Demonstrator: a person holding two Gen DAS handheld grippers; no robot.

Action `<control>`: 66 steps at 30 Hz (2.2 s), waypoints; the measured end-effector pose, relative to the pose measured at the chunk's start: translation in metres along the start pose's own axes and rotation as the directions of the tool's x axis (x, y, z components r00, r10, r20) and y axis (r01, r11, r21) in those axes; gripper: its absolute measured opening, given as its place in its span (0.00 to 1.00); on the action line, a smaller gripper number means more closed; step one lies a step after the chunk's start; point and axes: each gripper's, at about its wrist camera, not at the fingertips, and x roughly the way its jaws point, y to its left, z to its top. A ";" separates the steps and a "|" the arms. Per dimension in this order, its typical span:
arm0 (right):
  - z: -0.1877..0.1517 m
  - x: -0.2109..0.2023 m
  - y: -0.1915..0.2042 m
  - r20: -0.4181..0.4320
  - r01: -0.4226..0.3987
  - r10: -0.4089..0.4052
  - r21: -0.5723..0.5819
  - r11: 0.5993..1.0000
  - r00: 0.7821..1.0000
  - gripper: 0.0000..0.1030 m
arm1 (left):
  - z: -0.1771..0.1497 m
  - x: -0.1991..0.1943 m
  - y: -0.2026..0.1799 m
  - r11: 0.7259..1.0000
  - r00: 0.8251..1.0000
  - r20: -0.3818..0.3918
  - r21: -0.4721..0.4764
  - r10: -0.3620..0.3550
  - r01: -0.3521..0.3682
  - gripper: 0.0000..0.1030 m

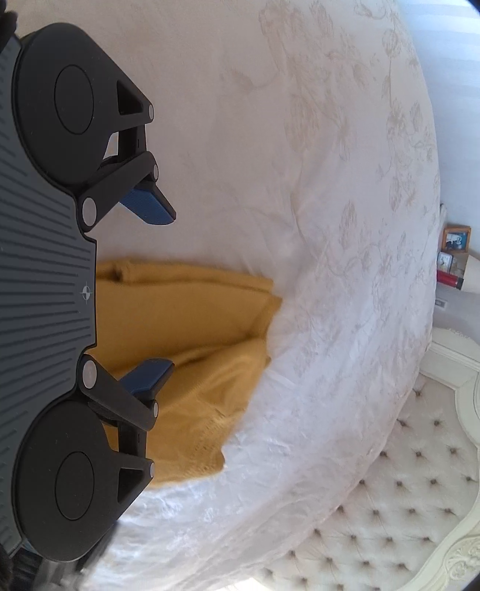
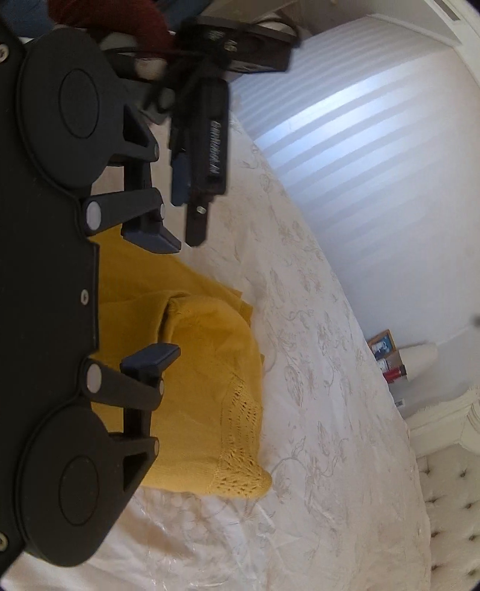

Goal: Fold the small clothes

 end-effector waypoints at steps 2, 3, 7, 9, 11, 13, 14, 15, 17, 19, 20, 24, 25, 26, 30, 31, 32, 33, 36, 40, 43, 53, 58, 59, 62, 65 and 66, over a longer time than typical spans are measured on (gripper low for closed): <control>-0.001 0.000 0.010 0.023 0.059 -0.057 -0.074 0.996 0.998 0.70 | 0.007 0.007 -0.005 0.999 0.999 -0.025 -0.010 -0.032 0.032 0.77; -0.002 0.001 0.012 0.029 0.082 -0.079 -0.094 0.992 0.996 0.71 | 0.009 0.010 -0.008 0.999 0.998 -0.036 -0.017 -0.046 0.045 0.77; -0.009 0.011 0.012 -0.005 0.143 -0.145 -0.131 0.981 0.989 0.72 | 0.017 0.024 -0.016 0.996 0.992 -0.090 -0.022 -0.088 0.087 0.77; -0.010 0.012 0.008 -0.017 0.174 -0.177 -0.130 0.976 0.984 0.75 | 0.020 0.033 -0.020 0.995 0.987 -0.122 -0.011 -0.100 0.100 0.77; -0.011 0.013 0.001 -0.029 0.169 -0.172 -0.096 0.981 0.985 0.76 | 0.022 0.042 -0.025 0.995 0.985 -0.144 -0.004 -0.099 0.100 0.77; -0.012 0.012 -0.004 -0.038 0.153 -0.156 -0.067 0.986 0.987 0.76 | 0.022 0.048 -0.028 0.996 0.985 -0.145 -0.004 -0.089 0.090 0.77; -0.012 0.012 -0.007 -0.047 0.144 -0.146 -0.054 0.988 0.988 0.76 | 0.023 0.051 -0.029 0.996 0.985 -0.146 -0.004 -0.088 0.089 0.77; -0.012 0.013 -0.009 -0.053 0.129 -0.131 -0.035 0.991 0.990 0.76 | 0.025 0.054 -0.031 0.996 0.985 -0.151 -0.004 -0.086 0.087 0.77; -0.014 0.015 -0.012 -0.059 0.082 -0.082 0.007 0.997 0.995 0.65 | 0.027 0.062 -0.032 0.997 0.983 -0.164 -0.005 -0.081 0.082 0.77; -0.016 0.020 -0.011 -0.077 0.028 -0.025 0.043 0.999 0.997 0.32 | 0.029 0.070 -0.032 0.996 0.981 -0.176 -0.011 -0.085 0.085 0.77; -0.017 0.022 -0.009 -0.090 0.014 -0.010 0.042 0.999 0.996 0.12 | 0.030 0.074 -0.033 0.996 0.980 -0.182 -0.015 -0.085 0.084 0.77; -0.020 0.026 0.009 -0.117 -0.003 -0.001 -0.037 0.999 0.993 0.13 | 0.036 0.090 -0.036 0.995 0.975 -0.195 -0.021 -0.103 0.101 0.77; -0.020 0.025 0.012 -0.118 -0.010 0.004 -0.048 0.999 0.993 0.13 | 0.038 0.093 -0.038 0.994 0.975 -0.198 -0.015 -0.106 0.105 0.77; -0.020 0.025 0.014 -0.117 -0.019 0.013 -0.052 0.998 0.993 0.12 | 0.039 0.096 -0.040 0.994 0.974 -0.202 -0.002 -0.106 0.108 0.77; -0.020 0.023 0.015 -0.118 -0.034 0.028 -0.055 0.998 0.993 0.12 | 0.043 0.102 -0.050 0.990 0.973 -0.198 0.055 -0.120 0.133 0.69; -0.019 0.022 0.014 -0.116 -0.035 0.028 -0.055 0.998 0.993 0.12 | 0.044 0.101 -0.053 0.988 0.974 -0.190 0.066 -0.125 0.140 0.64; -0.018 0.022 0.012 -0.115 -0.038 0.032 -0.053 0.998 0.993 0.12 | 0.044 0.101 -0.055 0.988 0.976 -0.182 0.071 -0.121 0.136 0.58; -0.018 0.022 0.014 -0.112 -0.042 0.037 -0.050 0.998 0.993 0.12 | 0.045 0.102 -0.057 0.990 0.979 -0.174 0.071 -0.111 0.125 0.53; -0.017 0.019 0.013 -0.101 -0.044 0.040 -0.045 0.998 0.994 0.12 | 0.044 0.104 -0.061 0.989 0.980 -0.168 0.081 -0.111 0.126 0.31; -0.020 0.013 0.018 -0.095 -0.050 0.045 -0.051 0.997 0.994 0.12 | 0.040 0.099 -0.066 0.984 0.987 -0.134 0.139 -0.090 0.108 0.15; -0.021 0.006 0.017 -0.064 -0.060 0.056 -0.050 0.997 0.996 0.12 | 0.044 0.083 -0.073 0.976 0.991 -0.105 0.196 -0.077 0.097 0.14; -0.038 0.009 0.043 -0.025 -0.130 0.129 -0.084 0.988 0.991 0.12 | 0.053 0.063 -0.048 0.971 0.997 -0.072 0.239 -0.016 0.033 0.15; -0.049 0.021 0.053 -0.137 -0.124 0.106 -0.133 0.983 0.985 0.20 | 0.046 0.090 -0.017 0.987 0.991 -0.120 0.144 -0.050 0.067 0.20; -0.049 0.020 0.054 -0.150 -0.142 0.123 -0.124 0.982 0.981 0.23 | 0.047 0.091 -0.013 0.989 0.991 -0.117 0.125 -0.066 0.080 0.22; -0.047 0.020 0.058 -0.164 -0.183 0.159 -0.141 0.973 0.973 0.31 | 0.050 0.091 -0.007 0.987 0.990 -0.117 0.130 -0.083 0.099 0.26; -0.050 0.015 0.060 -0.173 -0.247 0.223 -0.127 0.961 0.959 0.31 | 0.051 0.086 -0.006 0.980 0.994 -0.101 0.183 -0.053 0.071 0.29; -0.048 0.015 0.057 -0.168 -0.266 0.245 -0.116 0.957 0.955 0.31 | 0.050 0.083 -0.005 0.980 0.996 -0.085 0.194 -0.033 0.049 0.29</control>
